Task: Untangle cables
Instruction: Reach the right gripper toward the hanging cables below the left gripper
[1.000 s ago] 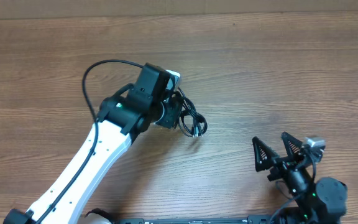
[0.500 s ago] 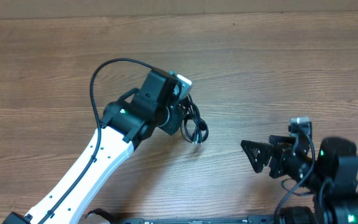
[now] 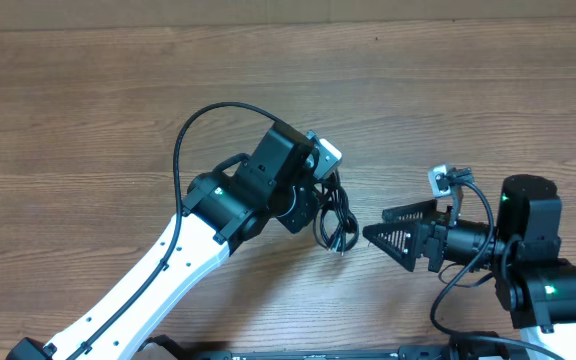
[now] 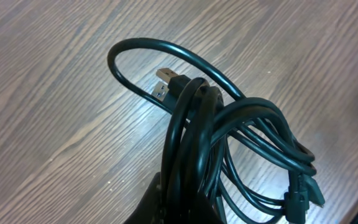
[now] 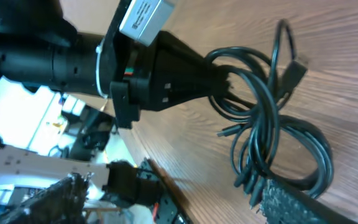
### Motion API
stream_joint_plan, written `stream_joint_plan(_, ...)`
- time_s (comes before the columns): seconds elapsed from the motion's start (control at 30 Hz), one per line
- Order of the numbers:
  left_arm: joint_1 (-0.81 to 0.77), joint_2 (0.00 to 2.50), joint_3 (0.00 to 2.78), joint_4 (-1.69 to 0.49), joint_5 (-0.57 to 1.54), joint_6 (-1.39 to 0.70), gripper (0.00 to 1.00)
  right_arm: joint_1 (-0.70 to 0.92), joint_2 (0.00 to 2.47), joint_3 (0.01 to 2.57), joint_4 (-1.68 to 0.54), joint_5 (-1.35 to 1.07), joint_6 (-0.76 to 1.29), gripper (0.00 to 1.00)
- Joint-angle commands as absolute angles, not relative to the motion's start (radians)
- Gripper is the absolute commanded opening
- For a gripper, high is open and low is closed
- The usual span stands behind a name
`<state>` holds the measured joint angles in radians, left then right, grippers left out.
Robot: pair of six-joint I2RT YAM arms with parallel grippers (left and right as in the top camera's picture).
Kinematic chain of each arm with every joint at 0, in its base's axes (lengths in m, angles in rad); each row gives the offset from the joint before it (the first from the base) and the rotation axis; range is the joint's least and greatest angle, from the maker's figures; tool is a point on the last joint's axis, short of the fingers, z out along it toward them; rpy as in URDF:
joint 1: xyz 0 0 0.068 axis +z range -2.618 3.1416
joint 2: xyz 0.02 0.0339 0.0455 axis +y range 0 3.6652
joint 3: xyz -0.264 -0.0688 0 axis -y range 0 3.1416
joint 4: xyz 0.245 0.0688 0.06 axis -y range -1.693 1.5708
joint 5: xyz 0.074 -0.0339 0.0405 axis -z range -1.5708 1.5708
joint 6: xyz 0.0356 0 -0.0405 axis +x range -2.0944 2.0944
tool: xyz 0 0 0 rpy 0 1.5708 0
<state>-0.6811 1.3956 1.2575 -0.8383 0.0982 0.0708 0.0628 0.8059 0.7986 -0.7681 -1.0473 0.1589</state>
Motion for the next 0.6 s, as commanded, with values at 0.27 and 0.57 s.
stream_joint_plan(0.27, -0.689, 1.371, 1.286, -0.83, 0.282, 0.074, 0.04, 0.22, 0.809, 0.825, -0.819, -0.599, 0.042, 0.73)
stream_joint_plan(0.57, -0.689, 1.372, 1.286, -0.773, 0.284, -0.014, 0.04, 0.392, 0.833, 0.825, -0.835, -0.329, 0.025, 0.66)
